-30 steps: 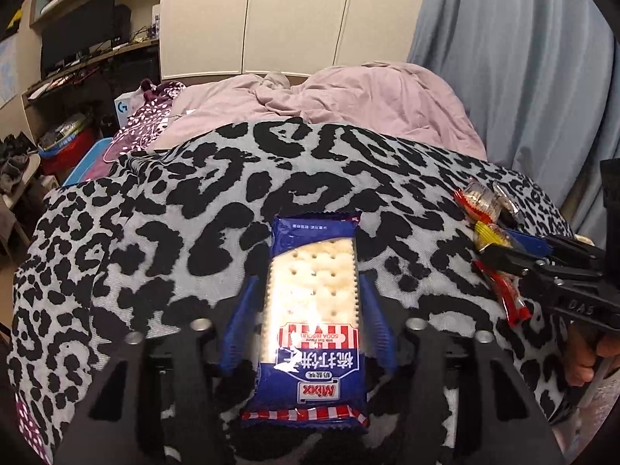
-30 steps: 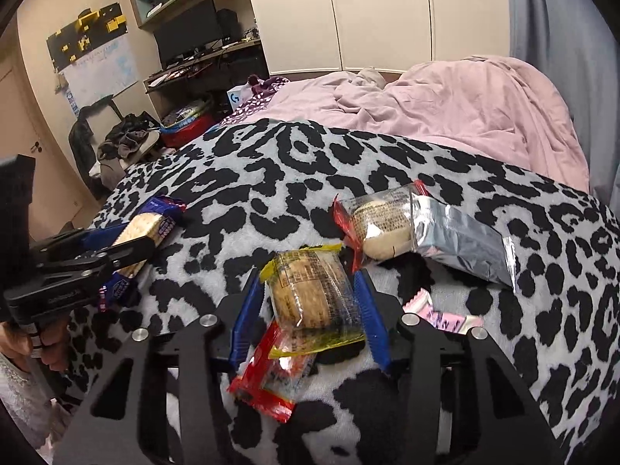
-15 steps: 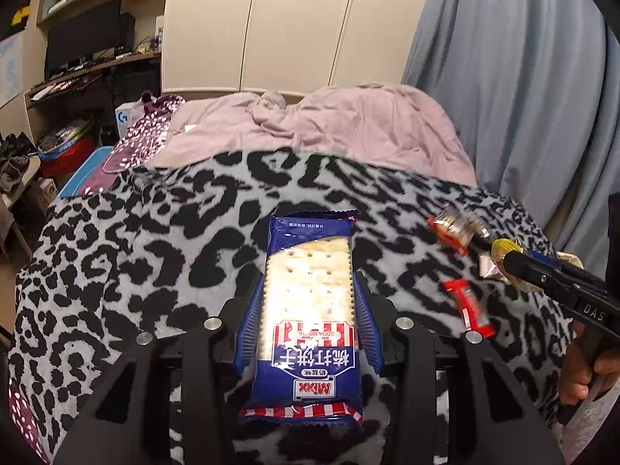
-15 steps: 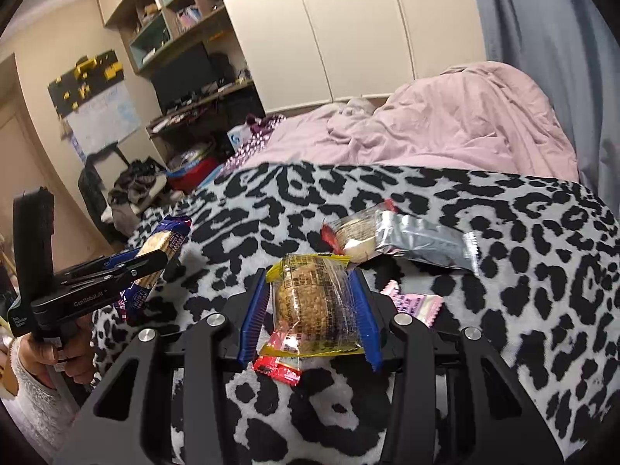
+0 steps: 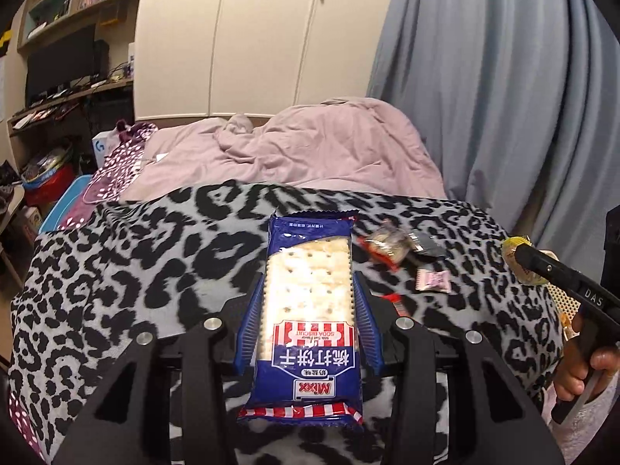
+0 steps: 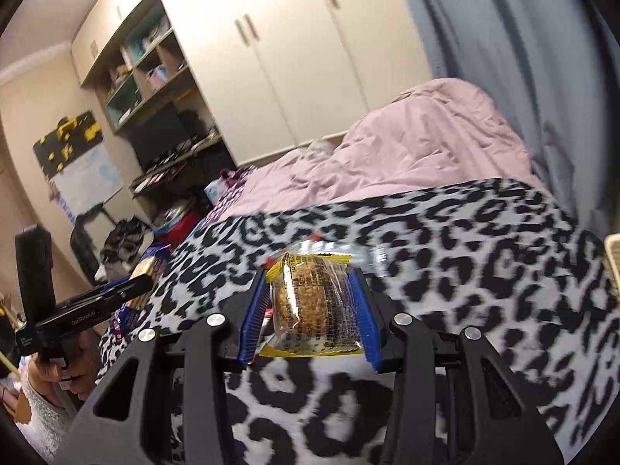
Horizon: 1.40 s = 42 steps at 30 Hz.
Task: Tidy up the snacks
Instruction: 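Carry the biscuit bag into the cream basket and open the right gripper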
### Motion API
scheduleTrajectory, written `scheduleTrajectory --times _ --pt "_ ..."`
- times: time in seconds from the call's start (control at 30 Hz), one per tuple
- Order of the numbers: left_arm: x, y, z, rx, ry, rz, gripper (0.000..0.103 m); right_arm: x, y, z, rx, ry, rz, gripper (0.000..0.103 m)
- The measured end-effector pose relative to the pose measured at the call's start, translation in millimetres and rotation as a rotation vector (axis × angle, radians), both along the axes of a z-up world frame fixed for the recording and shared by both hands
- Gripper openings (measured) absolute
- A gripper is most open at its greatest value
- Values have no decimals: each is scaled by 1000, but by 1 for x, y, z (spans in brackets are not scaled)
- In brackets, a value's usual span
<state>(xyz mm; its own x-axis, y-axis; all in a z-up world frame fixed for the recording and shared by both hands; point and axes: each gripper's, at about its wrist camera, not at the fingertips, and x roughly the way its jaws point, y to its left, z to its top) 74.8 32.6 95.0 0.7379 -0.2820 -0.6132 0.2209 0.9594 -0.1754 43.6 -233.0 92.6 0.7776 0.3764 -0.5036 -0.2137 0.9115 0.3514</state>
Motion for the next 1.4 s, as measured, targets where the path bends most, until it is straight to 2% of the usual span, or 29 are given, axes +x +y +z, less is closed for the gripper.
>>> scheduleTrajectory --times 0.5,0.83,1.13,1.23,1.27,1.33,1.4 --pt "-5 -69 18 13 -38 -122 44 -49 -124 -7 37 -32 -315 44" --pt "-7 -122 26 23 -53 -220 44 -91 -213 -29 40 -8 -559 44" --pt "-13 -164 34 35 -72 -300 44 -112 -266 -58 53 37 -701 44" --pt "-16 -177 37 37 -80 -326 45 -116 -274 -63 64 49 -721 47" --pt "-17 -181 38 39 -82 -333 44 -117 -277 -65 69 52 -728 53" --pt "-19 -191 39 43 -85 -350 44 -120 -283 -69 92 50 -737 56" --pt "-20 -199 41 45 -87 -364 45 -124 -288 -71 111 45 -750 64"
